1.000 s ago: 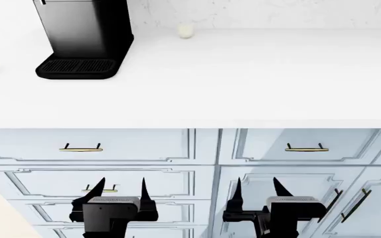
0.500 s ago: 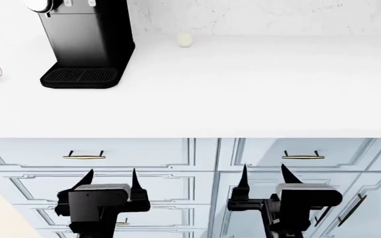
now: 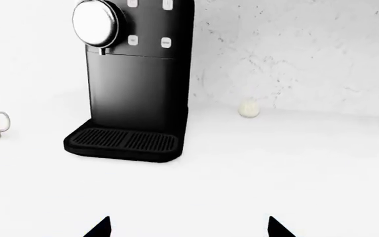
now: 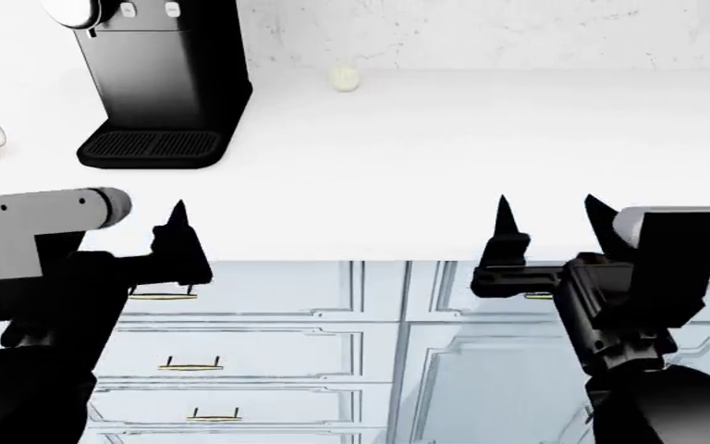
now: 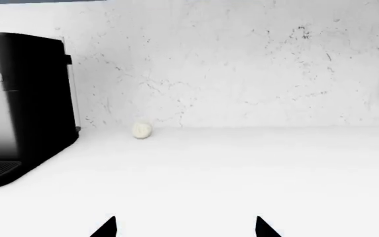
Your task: A wet mug is on the counter and needs to be dried. Pick it up and place it upside down in the open cabinet.
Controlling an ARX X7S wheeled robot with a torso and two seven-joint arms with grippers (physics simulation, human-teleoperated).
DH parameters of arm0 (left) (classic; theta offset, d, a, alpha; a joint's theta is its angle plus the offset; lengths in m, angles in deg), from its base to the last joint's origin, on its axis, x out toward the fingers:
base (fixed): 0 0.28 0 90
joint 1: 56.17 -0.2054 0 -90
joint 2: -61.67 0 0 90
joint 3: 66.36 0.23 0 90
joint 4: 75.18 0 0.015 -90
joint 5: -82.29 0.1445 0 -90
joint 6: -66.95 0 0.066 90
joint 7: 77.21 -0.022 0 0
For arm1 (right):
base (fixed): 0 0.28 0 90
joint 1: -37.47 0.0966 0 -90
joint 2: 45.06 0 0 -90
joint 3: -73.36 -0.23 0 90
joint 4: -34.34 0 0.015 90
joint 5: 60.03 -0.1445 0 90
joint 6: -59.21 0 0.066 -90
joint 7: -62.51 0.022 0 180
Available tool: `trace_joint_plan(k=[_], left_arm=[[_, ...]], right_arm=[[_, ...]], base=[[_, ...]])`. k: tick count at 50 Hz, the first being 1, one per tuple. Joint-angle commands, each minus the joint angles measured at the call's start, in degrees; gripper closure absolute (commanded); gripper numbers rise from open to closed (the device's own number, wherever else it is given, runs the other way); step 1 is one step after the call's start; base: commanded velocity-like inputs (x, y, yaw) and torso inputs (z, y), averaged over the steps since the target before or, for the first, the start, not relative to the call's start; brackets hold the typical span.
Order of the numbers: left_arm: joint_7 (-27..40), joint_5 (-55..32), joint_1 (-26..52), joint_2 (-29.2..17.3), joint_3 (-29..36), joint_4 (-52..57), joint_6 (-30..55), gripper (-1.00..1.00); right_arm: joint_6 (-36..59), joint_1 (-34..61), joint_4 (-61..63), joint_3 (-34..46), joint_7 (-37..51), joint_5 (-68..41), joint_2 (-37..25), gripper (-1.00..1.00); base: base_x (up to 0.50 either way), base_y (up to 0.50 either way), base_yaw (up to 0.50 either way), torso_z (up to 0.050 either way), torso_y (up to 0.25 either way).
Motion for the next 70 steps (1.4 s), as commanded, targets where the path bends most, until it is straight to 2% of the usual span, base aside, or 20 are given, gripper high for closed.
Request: trace_joint_plan(k=[1, 4, 11, 14, 17, 26, 37, 56, 70], left_arm=[[35.63, -46.69, 17.01, -13.38, -2.96, -5.84, 9.81, -1.00], [41.11, -52.22, 19.68, -16.27, -0.32, -9.32, 7.92, -1.00], [47.68, -61.97, 27.24, -22.02, 5.22, -14.65, 3.55, -1.00], [49.04, -64.69, 30.24, -24.51, 7.22, -15.95, 2.68, -1.00], [49.14, -65.34, 32.07, -26.07, 7.98, -16.86, 2.55, -1.00], [48.31, -64.55, 34.18, -27.63, 9.82, -19.68, 2.50, -1.00], [48.27, -65.39, 34.49, -29.07, 11.27, -20.12, 1.70, -1.00], [47.99, -66.68, 32.72, -30.77, 10.46, -20.10, -1.05, -1.00], [46.16, -66.63, 29.71, -30.10, 9.64, -20.63, -2.50, -1.00]], right_arm=[[20.58, 17.40, 4.80, -9.77, 11.92, -23.39, -5.50, -1.00], [20.49, 20.99, 1.97, -11.41, 23.71, -39.17, -9.81, -1.00], [20.12, 28.06, -2.84, -10.83, 39.62, -58.12, -16.95, -1.00], [19.26, 31.89, -6.76, -9.12, 47.23, -66.92, -20.48, -1.00], [17.56, 33.28, -9.14, -8.32, 51.21, -71.42, -22.33, -1.00], [14.35, 35.47, -12.02, -6.85, 54.83, -75.67, -24.10, -1.00], [12.78, 34.57, -11.90, -6.49, 54.08, -74.67, -24.43, -1.00], [10.12, 32.33, -11.76, -6.67, 54.24, -75.89, -25.31, -1.00], [8.82, 30.07, -11.09, -7.03, 54.38, -76.08, -26.02, -1.00]], base=[[0.00, 0.00, 0.00, 0.050, 0.000], [0.00, 0.00, 0.00, 0.050, 0.000], [0.00, 0.00, 0.00, 0.050, 0.000], [0.00, 0.03, 0.00, 0.050, 0.000], [0.01, 0.26, 0.00, 0.000, 0.000], [0.07, 0.50, 0.00, 0.000, 0.000], [0.08, 0.50, 0.00, 0.000, 0.000], [0.08, 0.50, 0.00, 0.000, 0.000], [0.12, 0.49, 0.00, 0.000, 0.000]])
